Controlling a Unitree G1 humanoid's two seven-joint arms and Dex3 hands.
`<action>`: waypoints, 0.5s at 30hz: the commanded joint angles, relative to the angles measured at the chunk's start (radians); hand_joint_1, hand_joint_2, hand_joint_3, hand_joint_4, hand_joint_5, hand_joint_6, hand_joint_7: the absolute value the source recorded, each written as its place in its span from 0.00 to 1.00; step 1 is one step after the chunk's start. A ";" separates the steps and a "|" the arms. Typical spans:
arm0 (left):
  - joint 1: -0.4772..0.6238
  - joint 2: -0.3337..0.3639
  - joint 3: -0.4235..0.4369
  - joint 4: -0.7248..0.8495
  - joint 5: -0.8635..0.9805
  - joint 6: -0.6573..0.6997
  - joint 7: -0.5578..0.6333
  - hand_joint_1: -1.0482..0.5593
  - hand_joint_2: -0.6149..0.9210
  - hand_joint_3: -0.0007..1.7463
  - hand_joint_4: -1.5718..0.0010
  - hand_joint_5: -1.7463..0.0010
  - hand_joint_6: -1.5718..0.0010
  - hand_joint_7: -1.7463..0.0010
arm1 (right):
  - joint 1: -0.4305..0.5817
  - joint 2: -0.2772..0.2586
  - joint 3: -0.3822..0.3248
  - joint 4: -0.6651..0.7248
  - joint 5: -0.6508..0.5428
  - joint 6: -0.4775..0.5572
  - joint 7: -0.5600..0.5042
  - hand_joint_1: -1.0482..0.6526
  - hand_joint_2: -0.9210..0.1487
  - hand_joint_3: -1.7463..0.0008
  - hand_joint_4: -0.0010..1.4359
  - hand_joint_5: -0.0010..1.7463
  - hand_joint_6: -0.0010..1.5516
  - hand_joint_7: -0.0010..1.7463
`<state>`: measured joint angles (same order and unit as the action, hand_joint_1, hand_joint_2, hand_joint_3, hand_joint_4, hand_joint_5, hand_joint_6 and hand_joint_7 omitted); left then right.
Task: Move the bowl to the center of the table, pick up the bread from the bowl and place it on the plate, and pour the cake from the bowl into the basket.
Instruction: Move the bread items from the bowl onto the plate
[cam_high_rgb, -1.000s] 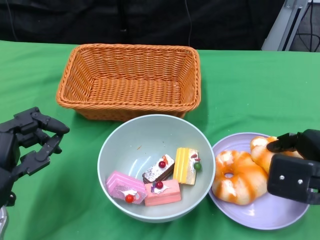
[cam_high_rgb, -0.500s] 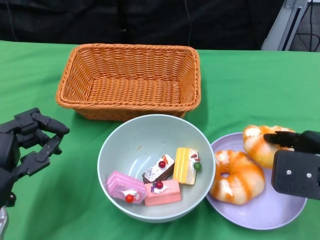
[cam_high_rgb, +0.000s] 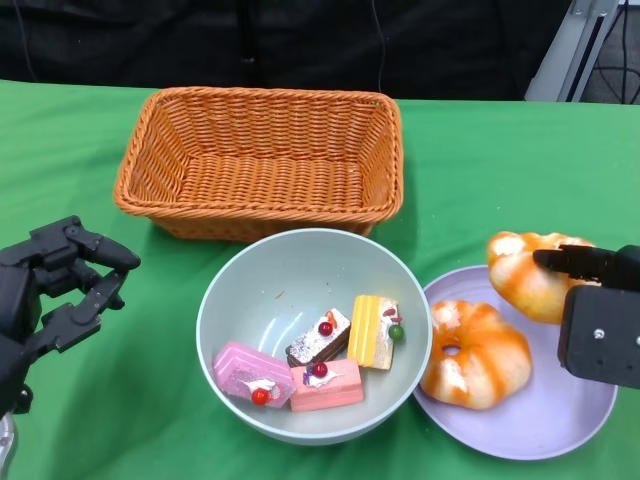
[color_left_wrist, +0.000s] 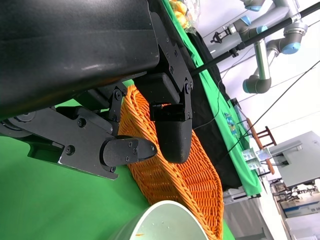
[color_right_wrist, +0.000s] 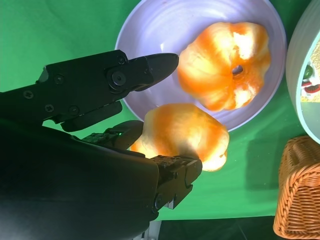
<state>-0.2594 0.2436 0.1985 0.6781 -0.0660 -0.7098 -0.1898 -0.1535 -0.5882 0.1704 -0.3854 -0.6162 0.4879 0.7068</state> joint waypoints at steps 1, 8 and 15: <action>0.002 0.016 0.005 -0.013 -0.003 0.004 0.006 0.59 0.94 0.28 0.48 0.16 0.47 0.41 | -0.001 -0.021 -0.003 0.002 0.018 -0.011 0.000 0.31 0.00 0.95 0.28 0.01 0.20 0.02; 0.002 0.016 0.005 -0.015 0.001 0.007 0.009 0.59 0.93 0.28 0.48 0.17 0.46 0.42 | -0.002 -0.029 0.000 0.022 0.052 -0.038 0.005 0.31 0.00 0.95 0.31 0.02 0.21 0.02; 0.001 0.017 0.006 -0.010 -0.005 0.006 0.002 0.59 0.94 0.28 0.49 0.16 0.46 0.42 | 0.013 -0.014 0.015 0.060 0.089 -0.062 -0.009 0.32 0.00 0.96 0.37 0.04 0.22 0.01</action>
<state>-0.2594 0.2436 0.1986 0.6691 -0.0626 -0.7070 -0.1895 -0.1487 -0.5984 0.1807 -0.3330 -0.5331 0.4237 0.7072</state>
